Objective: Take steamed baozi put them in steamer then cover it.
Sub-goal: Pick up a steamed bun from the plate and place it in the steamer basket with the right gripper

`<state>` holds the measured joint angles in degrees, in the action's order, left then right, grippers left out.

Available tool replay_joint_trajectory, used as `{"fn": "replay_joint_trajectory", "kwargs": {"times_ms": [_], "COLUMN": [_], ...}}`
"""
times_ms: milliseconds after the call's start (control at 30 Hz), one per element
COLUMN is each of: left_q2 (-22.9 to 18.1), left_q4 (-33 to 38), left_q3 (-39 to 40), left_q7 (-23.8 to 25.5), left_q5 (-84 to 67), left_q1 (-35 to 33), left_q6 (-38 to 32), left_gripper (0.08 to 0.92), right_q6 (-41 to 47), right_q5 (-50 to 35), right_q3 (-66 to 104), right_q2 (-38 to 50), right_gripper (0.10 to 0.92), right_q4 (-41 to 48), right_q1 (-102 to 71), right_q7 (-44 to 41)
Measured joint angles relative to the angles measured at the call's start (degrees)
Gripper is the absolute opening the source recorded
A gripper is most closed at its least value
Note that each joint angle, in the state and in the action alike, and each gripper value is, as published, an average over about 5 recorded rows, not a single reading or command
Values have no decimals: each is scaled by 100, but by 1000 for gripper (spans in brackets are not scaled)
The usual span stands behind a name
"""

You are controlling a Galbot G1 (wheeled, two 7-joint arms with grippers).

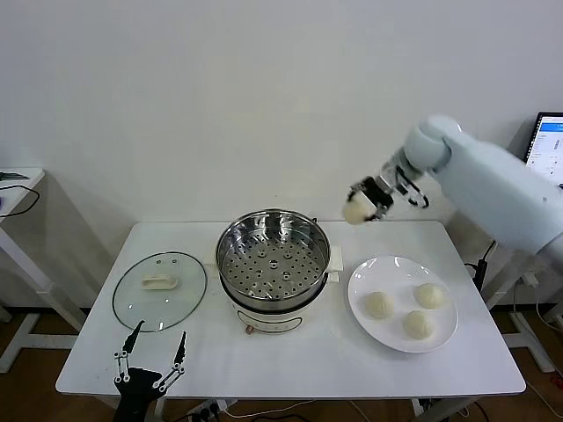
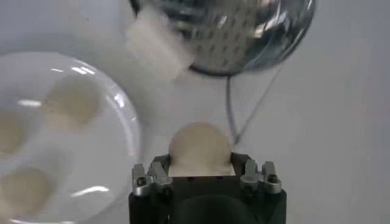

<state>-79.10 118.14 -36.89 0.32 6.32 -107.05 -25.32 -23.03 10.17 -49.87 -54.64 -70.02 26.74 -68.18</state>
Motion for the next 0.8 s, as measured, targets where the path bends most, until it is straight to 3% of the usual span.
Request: {"fn": "replay_joint_trajectory", "kwargs": {"times_ms": [333, 800], "left_q2": [37, 44], "left_q4": [87, 111], "left_q3": [-19, -159], "left_q7": [1, -46], "left_q5": [-65, -123], "left_q1": [14, -13], "left_q6": [-12, -38], "left_gripper": [823, 823], "right_q6": [-635, -1272], "right_q5": [277, 1160], "right_q3": [-687, -751], "right_q2": [-758, -1789], "right_gripper": [671, 679], "right_q4": [-206, 707], "right_q1": [300, -259], "right_q7": [153, 307]}}
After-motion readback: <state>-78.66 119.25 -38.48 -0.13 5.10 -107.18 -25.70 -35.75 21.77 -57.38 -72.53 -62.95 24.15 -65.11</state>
